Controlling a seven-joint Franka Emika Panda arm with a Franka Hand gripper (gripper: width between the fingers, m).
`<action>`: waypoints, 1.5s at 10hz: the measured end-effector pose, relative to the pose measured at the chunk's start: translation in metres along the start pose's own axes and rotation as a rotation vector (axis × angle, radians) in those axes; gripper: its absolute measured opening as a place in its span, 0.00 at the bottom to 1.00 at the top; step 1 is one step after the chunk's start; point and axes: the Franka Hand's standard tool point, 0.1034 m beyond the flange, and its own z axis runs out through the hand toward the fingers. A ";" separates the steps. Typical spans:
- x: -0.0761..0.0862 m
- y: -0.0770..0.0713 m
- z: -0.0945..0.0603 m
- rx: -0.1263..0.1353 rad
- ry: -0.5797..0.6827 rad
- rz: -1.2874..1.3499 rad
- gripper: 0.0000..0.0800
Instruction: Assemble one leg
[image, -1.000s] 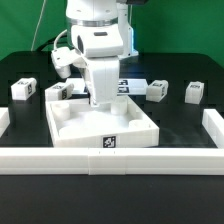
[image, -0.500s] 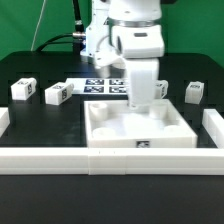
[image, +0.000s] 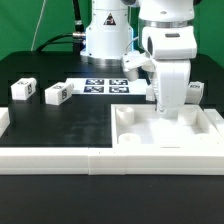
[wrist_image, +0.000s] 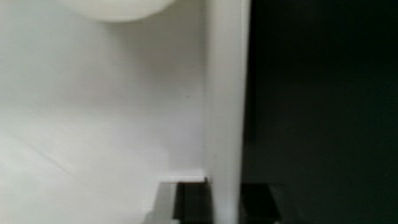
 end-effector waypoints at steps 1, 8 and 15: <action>0.003 0.001 -0.001 0.005 -0.005 0.023 0.08; 0.002 0.001 0.000 0.005 -0.005 0.027 0.71; 0.002 0.000 -0.002 0.004 -0.005 0.046 0.81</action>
Offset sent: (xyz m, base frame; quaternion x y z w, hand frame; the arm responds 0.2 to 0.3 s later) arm 0.0000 0.0000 0.0000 0.0000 0.0000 0.0000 1.0000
